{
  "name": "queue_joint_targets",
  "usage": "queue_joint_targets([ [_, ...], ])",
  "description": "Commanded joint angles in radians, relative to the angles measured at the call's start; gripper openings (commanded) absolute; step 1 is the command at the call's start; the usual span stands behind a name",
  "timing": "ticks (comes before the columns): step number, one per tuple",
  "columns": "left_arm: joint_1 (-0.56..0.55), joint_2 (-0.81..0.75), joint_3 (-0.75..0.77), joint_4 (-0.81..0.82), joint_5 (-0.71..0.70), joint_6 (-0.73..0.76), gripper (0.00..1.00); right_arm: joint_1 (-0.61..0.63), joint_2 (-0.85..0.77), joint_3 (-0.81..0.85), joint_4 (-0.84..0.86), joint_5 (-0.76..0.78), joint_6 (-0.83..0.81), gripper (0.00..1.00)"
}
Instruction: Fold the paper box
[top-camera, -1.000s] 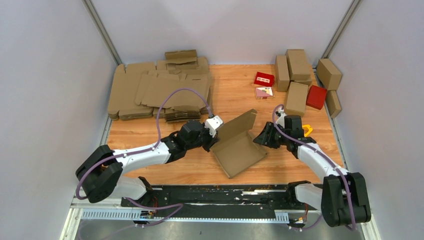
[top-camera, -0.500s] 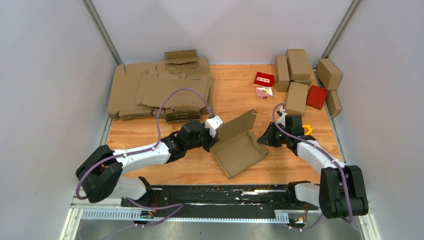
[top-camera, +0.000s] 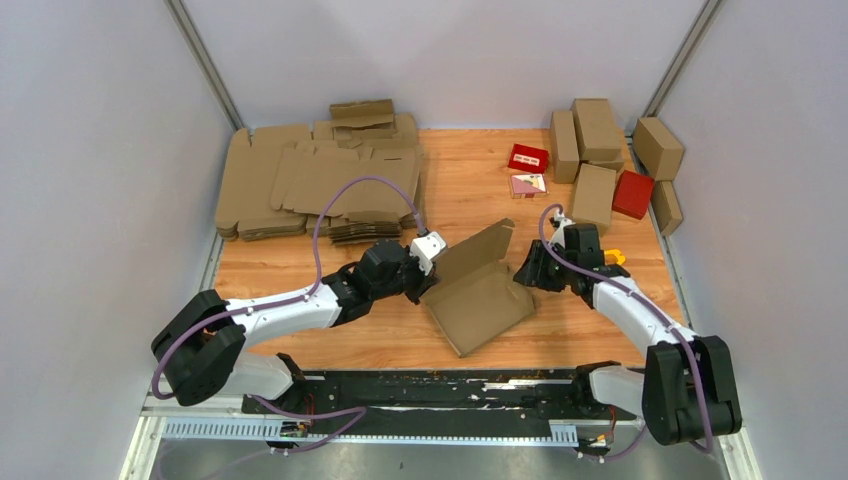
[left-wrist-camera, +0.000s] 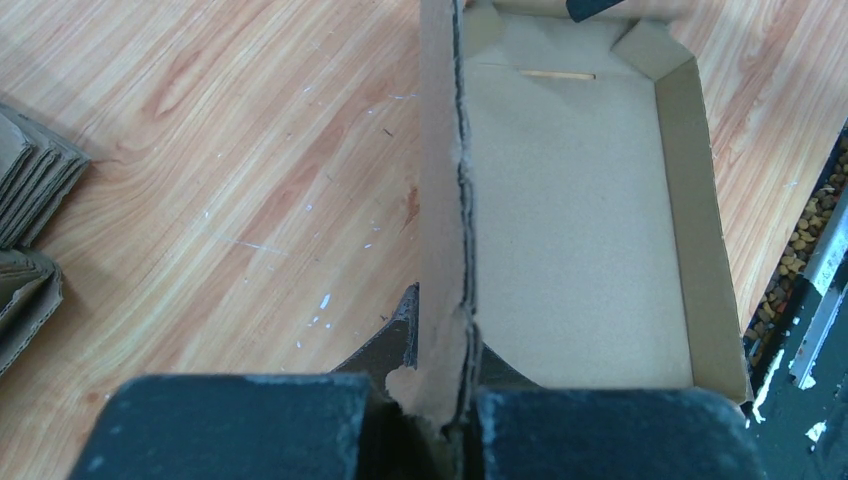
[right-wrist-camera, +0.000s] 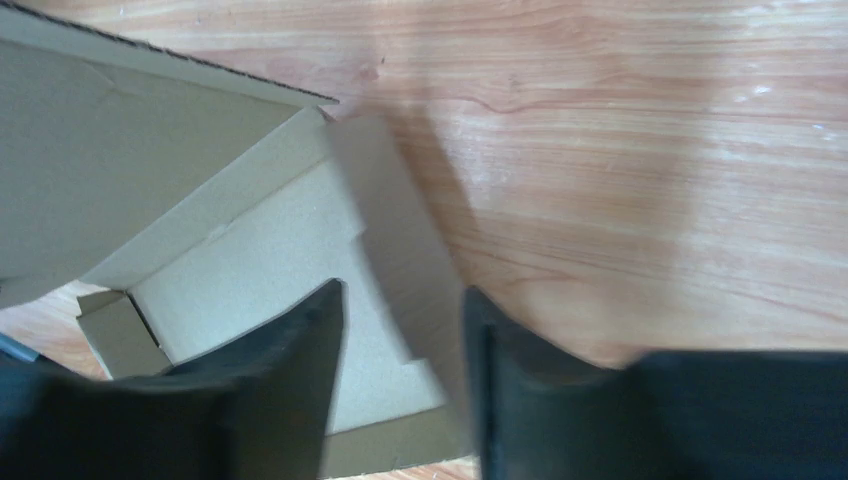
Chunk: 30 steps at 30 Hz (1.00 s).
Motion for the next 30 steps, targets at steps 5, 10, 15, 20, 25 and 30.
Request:
queue_joint_targets([
  [5, -0.004, -0.022, 0.037, 0.008, 0.011, -0.006, 0.03, -0.022, -0.018, 0.059, -0.035, 0.060, 0.004, 0.70],
  [10, -0.004, -0.024, 0.034, 0.006, 0.010, -0.004, 0.03, -0.098, 0.003, 0.028, 0.040, -0.051, 0.036, 0.73],
  [15, -0.004, -0.026, 0.034, 0.006, 0.010, -0.006, 0.03, -0.184, -0.052, -0.005, 0.063, -0.084, 0.056, 0.87],
  [20, -0.006, -0.031, 0.034, 0.004, 0.010, -0.006, 0.03, -0.248, 0.002, -0.013, 0.053, -0.065, 0.093, 0.77],
  [25, -0.008, -0.035, 0.034, 0.006, 0.013, -0.004, 0.03, -0.249, 0.143, -0.022, 0.120, -0.187, 0.102, 0.68],
  [30, -0.029, -0.038, 0.035, -0.001, -0.007, 0.016, 0.03, -0.248, 0.229, -0.037, 0.198, -0.335, 0.122, 0.66],
])
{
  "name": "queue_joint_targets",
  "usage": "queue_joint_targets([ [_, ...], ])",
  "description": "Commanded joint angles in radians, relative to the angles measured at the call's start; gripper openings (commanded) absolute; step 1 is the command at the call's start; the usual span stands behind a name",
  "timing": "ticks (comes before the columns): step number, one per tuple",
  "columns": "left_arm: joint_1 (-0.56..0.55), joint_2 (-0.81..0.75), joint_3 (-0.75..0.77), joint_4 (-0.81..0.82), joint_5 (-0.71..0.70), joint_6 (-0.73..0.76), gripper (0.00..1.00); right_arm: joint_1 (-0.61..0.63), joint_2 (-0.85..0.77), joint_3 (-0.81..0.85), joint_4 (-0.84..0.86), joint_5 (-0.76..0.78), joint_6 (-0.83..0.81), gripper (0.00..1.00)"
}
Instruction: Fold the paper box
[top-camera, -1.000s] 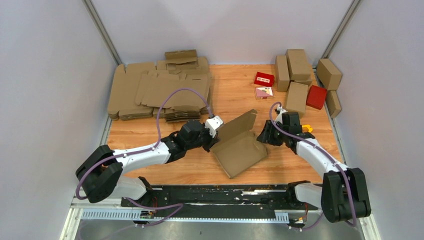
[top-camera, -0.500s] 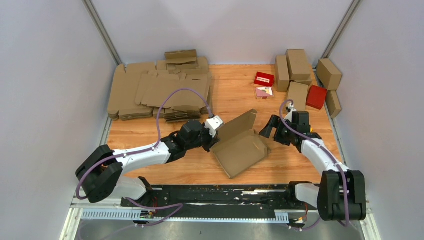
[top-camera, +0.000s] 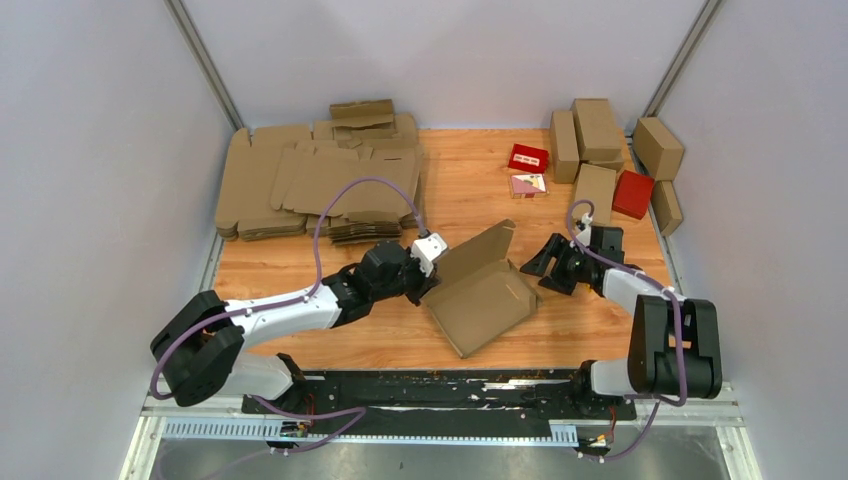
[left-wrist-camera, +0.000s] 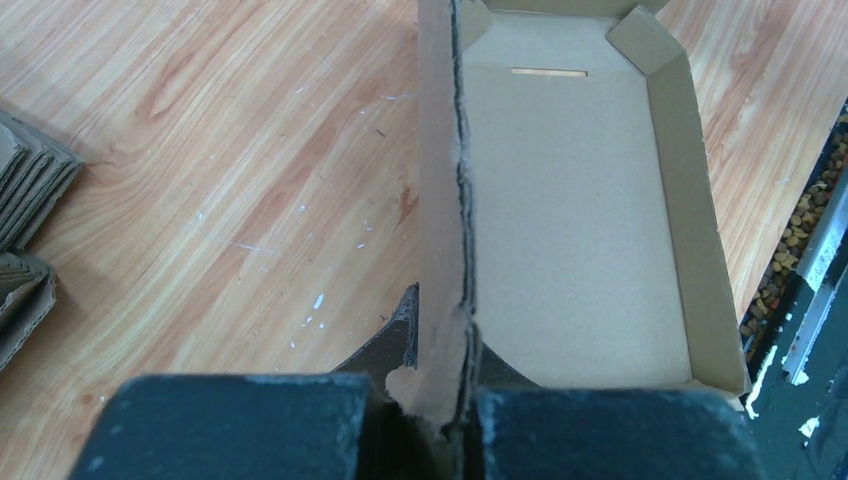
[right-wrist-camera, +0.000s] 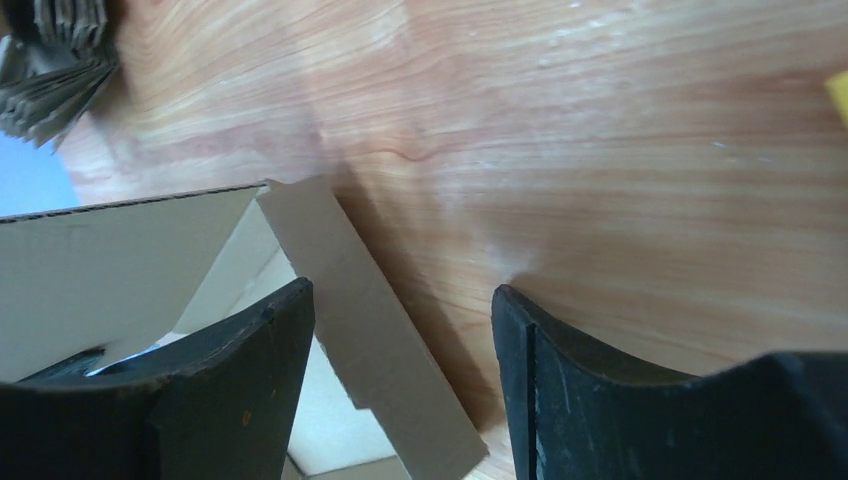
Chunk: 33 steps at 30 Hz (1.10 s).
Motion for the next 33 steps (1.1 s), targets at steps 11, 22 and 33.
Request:
queue_joint_targets([
  [11, -0.061, -0.050, 0.027, 0.020, -0.011, 0.041, 0.03, 0.002, 0.010, -0.059, 0.084, -0.202, 0.023, 0.51],
  [22, -0.068, -0.044, 0.029, 0.013, -0.070, 0.038, 0.02, 0.003, -0.121, -0.096, 0.040, -0.241, -0.009, 0.59],
  [33, -0.068, -0.044, 0.022, 0.037, -0.043, 0.025, 0.02, 0.076, -0.148, -0.075, -0.007, -0.150, -0.032, 0.48],
])
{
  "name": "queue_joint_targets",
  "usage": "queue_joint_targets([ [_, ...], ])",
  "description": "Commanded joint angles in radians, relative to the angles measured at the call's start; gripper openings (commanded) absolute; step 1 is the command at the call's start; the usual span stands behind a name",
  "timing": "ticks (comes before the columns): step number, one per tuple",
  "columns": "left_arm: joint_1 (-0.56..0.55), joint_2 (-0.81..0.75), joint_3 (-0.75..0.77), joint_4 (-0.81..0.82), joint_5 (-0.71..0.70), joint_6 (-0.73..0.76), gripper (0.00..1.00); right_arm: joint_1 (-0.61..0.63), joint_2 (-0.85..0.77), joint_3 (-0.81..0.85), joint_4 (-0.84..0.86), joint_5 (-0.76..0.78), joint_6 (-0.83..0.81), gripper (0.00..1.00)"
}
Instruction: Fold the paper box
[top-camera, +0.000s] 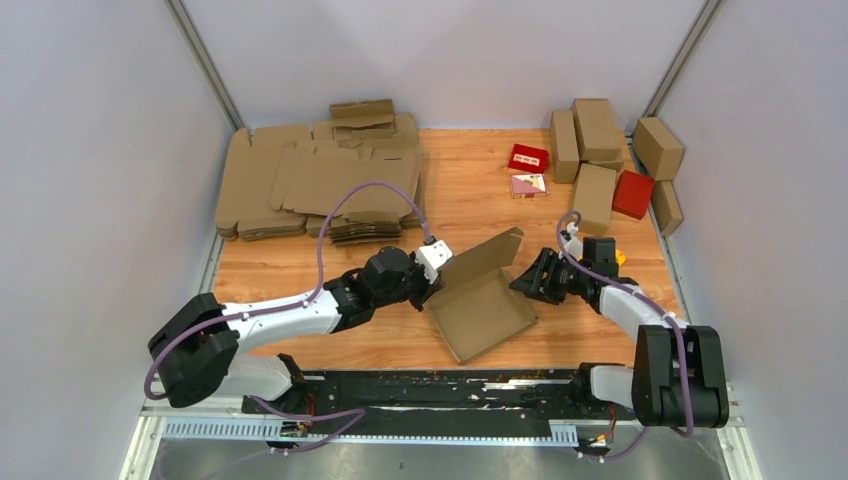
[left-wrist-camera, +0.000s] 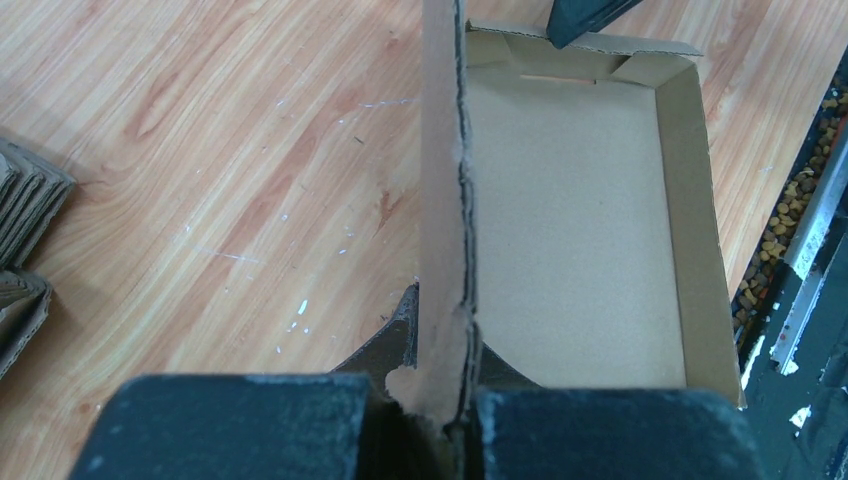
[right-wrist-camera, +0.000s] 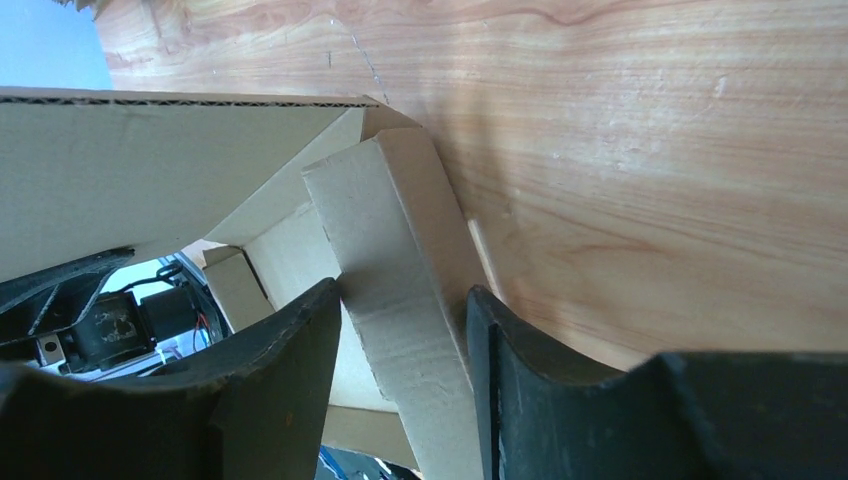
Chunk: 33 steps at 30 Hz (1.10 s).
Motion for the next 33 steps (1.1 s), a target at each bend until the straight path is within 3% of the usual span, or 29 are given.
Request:
queue_joint_targets([
  [1, -0.005, -0.021, 0.022, 0.044, 0.004, 0.000, 0.02, 0.008, -0.023, 0.015, 0.002, 0.020, -0.014, 0.45],
  [11, -0.004, -0.018, 0.023, 0.043, 0.004, 0.001, 0.02, 0.009, -0.016, 0.004, 0.026, 0.021, -0.003, 0.40],
  [27, -0.004, -0.031, 0.011, 0.074, 0.043, 0.009, 0.00, 0.136, -0.036, 0.043, -0.066, 0.211, -0.047, 0.44],
  [33, -0.011, -0.029, 0.012, 0.070, 0.033, 0.017, 0.00, 0.160, -0.096, 0.041, -0.094, 0.262, -0.053, 0.50],
])
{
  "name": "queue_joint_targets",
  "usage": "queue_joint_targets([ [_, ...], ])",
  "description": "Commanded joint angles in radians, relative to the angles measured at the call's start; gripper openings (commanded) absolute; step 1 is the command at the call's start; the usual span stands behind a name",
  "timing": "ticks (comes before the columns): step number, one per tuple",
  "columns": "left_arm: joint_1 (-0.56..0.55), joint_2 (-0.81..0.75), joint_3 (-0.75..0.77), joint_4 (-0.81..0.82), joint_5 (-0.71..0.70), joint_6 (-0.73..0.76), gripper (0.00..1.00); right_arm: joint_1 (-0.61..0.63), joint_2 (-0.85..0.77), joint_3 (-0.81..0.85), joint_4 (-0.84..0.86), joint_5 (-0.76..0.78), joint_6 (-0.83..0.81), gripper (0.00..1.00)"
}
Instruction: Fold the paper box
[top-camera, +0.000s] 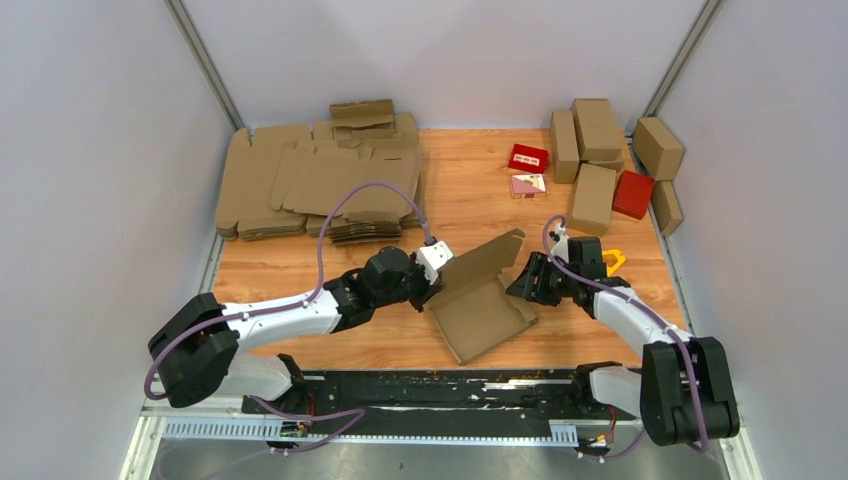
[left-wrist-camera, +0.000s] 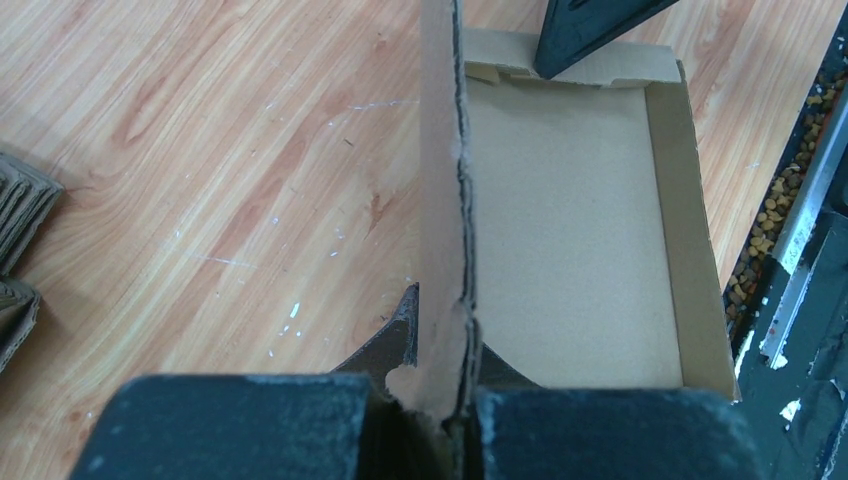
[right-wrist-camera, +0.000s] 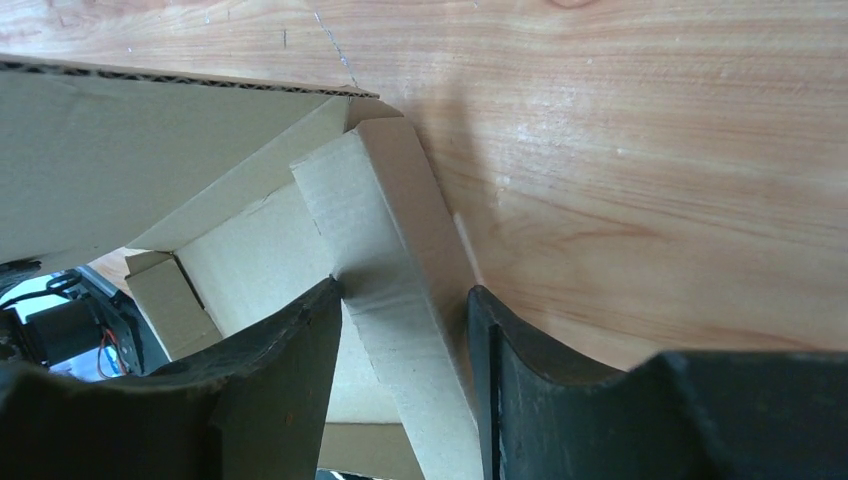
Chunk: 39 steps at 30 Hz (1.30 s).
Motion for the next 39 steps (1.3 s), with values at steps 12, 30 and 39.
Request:
queue_joint_targets([
  [12, -0.050, -0.026, 0.008, 0.072, 0.011, 0.048, 0.00, 0.049, -0.022, 0.017, -0.016, 0.113, -0.019, 0.46],
  [30, -0.052, -0.015, 0.017, 0.057, -0.016, 0.048, 0.00, 0.228, -0.058, 0.062, -0.121, 0.428, -0.021, 0.43],
  [39, -0.052, -0.020, 0.013, 0.053, -0.031, 0.045, 0.00, 0.294, -0.112, 0.048, -0.146, 0.591, 0.019, 0.42],
])
